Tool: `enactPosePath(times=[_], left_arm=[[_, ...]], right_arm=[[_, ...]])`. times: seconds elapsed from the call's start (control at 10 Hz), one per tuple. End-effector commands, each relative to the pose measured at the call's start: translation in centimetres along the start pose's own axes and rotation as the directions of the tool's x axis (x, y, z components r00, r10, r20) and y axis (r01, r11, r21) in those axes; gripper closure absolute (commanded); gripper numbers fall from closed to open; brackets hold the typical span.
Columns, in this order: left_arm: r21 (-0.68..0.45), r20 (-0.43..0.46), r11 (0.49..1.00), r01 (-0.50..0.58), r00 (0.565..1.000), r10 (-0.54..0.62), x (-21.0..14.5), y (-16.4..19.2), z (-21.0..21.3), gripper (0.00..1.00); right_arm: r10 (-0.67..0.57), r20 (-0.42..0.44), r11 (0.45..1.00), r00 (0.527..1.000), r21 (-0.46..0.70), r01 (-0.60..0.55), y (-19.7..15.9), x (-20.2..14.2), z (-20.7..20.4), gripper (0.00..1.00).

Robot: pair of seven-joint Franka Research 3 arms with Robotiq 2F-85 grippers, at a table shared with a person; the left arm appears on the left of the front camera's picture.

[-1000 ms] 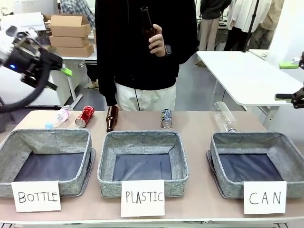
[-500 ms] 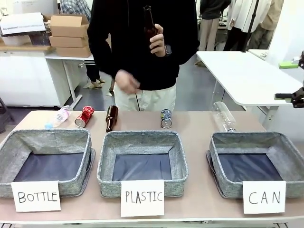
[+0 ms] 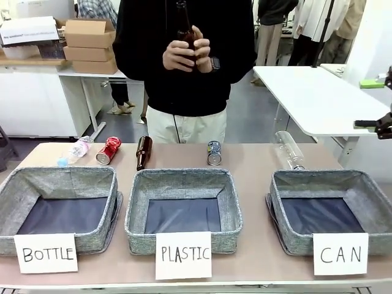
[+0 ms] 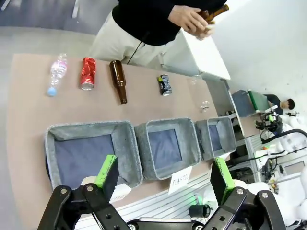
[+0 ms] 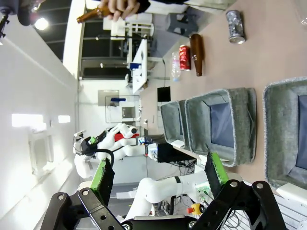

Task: Sort the can waste into the basket.
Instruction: Pick up the can waste from the table and place it in the right Fabric basket.

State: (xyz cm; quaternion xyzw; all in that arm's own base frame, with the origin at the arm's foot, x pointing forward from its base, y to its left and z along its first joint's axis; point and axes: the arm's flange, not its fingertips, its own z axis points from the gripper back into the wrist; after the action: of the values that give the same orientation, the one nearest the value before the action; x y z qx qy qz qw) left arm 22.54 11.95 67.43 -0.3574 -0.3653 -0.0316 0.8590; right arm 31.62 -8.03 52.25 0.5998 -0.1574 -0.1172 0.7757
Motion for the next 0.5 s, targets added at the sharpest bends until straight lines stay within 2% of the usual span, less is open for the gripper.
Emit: enactPosePath(times=[0.0,0.4], left_arm=[[0.014,0.0,1.0,-0.003,1.0,0.003,0.4,-0.15,0.11,0.0],[0.014,0.0,1.0,-0.003,1.0,0.003,0.4,-0.15,0.11,0.0]], right_arm=[[0.028,-0.007,1.0,1.0,0.011,-0.028,0.05,0.23,0.07,0.0],[0.028,-0.007,1.0,1.0,0.011,-0.028,0.05,0.23,0.07,0.0]])
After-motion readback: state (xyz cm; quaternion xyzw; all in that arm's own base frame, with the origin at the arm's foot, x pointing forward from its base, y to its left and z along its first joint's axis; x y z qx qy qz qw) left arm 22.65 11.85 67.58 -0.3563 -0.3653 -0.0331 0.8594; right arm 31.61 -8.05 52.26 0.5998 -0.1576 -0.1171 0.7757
